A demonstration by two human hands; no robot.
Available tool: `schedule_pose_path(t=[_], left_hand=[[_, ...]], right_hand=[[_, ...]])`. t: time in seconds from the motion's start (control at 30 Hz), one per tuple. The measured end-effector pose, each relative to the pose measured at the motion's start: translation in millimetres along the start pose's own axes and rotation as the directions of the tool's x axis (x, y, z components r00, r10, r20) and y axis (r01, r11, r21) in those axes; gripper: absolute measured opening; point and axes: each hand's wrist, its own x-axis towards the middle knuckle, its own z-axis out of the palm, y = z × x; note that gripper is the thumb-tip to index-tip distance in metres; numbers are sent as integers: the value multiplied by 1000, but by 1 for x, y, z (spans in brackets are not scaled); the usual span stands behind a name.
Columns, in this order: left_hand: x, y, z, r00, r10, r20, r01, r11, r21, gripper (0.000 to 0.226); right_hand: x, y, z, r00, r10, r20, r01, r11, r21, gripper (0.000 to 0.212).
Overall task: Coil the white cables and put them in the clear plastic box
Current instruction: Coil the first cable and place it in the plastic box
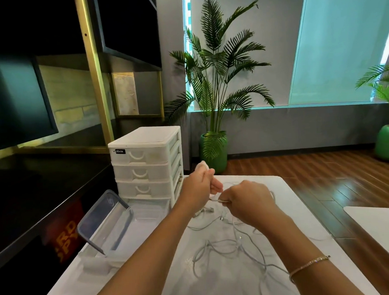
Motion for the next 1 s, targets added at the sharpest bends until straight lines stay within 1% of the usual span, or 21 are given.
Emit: schedule_pose_path(t=[0.03,0.07,0.1,0.17,0.2,0.27,0.37,0.47,0.53,0.6,0.73,0.77,0.83,0.9,0.93,0.97,1.0], left_hand=[[-2,0,1,999,34,4,-34,992,124,25],[-3,-1,3,999,49,21,-52,977,207,29],[-3,-2,3,997,45,55,-57,966,250,33],[-6,-4,3,991,10,132,-49,953,298,37],[-7,-5,2,987,-4,161,-48,948,314,34],[-12,-5,1,979,-14,203,-46,956,291,33],[-17,-3,0,970,-39,241,-30,960,278,46],[-19,2,-1,964,-37,263,-36,964,265,46],[-19,5,-3,957,-27,288,-56,960,273,45],[-18,7,-6,955,-38,295,-42,964,262,44],[-16,2,-14,946,-92,310,44,986,161,42],[-15,-1,-16,941,-107,322,72,990,119,43],[-13,-7,-21,929,-120,351,120,993,21,45],[-12,-11,-26,921,-100,377,149,983,-103,46],[-12,-12,-29,920,-87,382,164,971,-173,46],[-11,-12,-32,923,-79,376,184,951,-249,46],[-9,-12,-35,930,-74,360,202,921,-333,44]], right_hand=[[-1,1,-4,1000,6,-27,-6,1000,3,25],[-3,4,-7,998,12,-61,-11,1000,10,25],[-4,6,-10,995,19,-102,-17,1000,20,25],[-7,12,-15,982,48,-181,-39,998,53,25],[-7,15,-16,976,59,-210,-45,996,70,26],[-6,24,-15,974,62,-220,-40,994,104,29],[-4,33,-17,985,83,-152,-53,981,189,29],[-2,41,-19,992,116,-52,-96,951,293,31],[-5,44,-23,988,147,55,-156,902,402,32],[-8,48,-25,983,134,122,-178,845,505,27],[-8,53,-24,987,123,104,-161,715,680,16],[-8,54,-22,987,127,103,-162,667,728,15],[-8,57,-17,980,160,116,-185,533,825,8],[-11,62,-11,972,184,144,-209,411,887,12],[-13,64,-8,968,188,167,-229,385,894,15],[-14,66,-7,963,193,186,-249,392,885,16],[-15,68,-4,960,199,197,-267,433,861,18]])
